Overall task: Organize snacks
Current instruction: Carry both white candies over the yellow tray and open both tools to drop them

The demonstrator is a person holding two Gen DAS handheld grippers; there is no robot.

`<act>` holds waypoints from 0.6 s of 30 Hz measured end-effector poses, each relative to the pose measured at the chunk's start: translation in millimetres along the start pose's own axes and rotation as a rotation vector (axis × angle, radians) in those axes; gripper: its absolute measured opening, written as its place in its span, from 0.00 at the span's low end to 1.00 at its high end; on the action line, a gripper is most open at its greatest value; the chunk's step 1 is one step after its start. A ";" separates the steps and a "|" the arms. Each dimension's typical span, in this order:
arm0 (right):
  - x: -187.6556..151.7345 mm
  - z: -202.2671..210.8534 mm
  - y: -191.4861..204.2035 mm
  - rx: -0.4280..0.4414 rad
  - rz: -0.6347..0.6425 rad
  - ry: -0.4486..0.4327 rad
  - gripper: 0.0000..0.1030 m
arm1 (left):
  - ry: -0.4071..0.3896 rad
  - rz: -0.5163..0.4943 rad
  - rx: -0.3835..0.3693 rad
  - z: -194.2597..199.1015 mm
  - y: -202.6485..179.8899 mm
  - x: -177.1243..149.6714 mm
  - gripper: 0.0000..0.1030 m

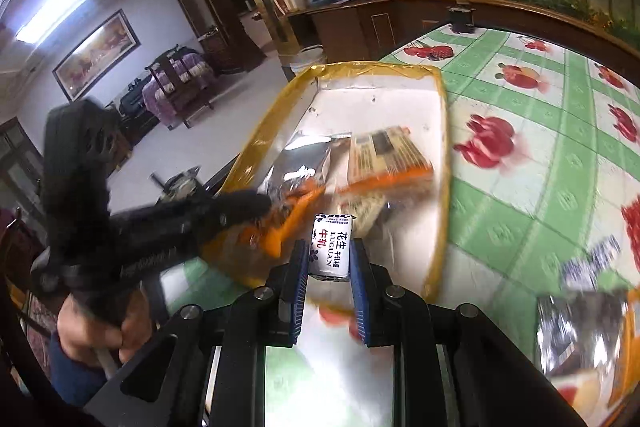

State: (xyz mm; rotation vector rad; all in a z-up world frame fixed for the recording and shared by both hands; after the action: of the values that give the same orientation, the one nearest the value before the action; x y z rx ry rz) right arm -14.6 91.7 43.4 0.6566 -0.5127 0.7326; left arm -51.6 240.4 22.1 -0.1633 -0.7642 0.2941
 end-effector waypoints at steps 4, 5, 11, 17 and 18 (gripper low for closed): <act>21.0 -27.4 -8.7 -0.027 -0.029 0.039 0.19 | 0.006 -0.002 -0.003 -3.9 0.0 0.0 0.11; 23.4 -30.9 -10.3 -0.026 -0.033 0.043 0.19 | 0.008 -0.003 0.000 -5.3 -0.1 0.2 0.11; 42.3 -52.0 -16.3 -0.038 -0.047 0.037 0.19 | 0.010 -0.001 -0.003 -10.2 0.2 2.3 0.11; 39.1 -60.5 -15.3 -0.022 -0.055 0.037 0.23 | -0.004 -0.009 0.003 -10.9 -1.4 1.7 0.11; 39.1 -59.3 -16.1 -0.017 -0.062 0.034 0.25 | -0.010 -0.009 0.003 -10.0 -1.3 1.5 0.11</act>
State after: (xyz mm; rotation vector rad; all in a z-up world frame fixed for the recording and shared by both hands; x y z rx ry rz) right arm 34.0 141.3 21.5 0.6409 -0.4647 0.6793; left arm -43.3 239.3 16.3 -0.1550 -0.7744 0.2875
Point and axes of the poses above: each gripper's, at about its wrist camera, not at the fingertips, and z roughly against the way its jaws point, y to its left, x to its top, the point moved 2 cm from there along -z, roughly the way its jaws point, and after that the axes turned 5 degrees about x, right-handed, at the moved point
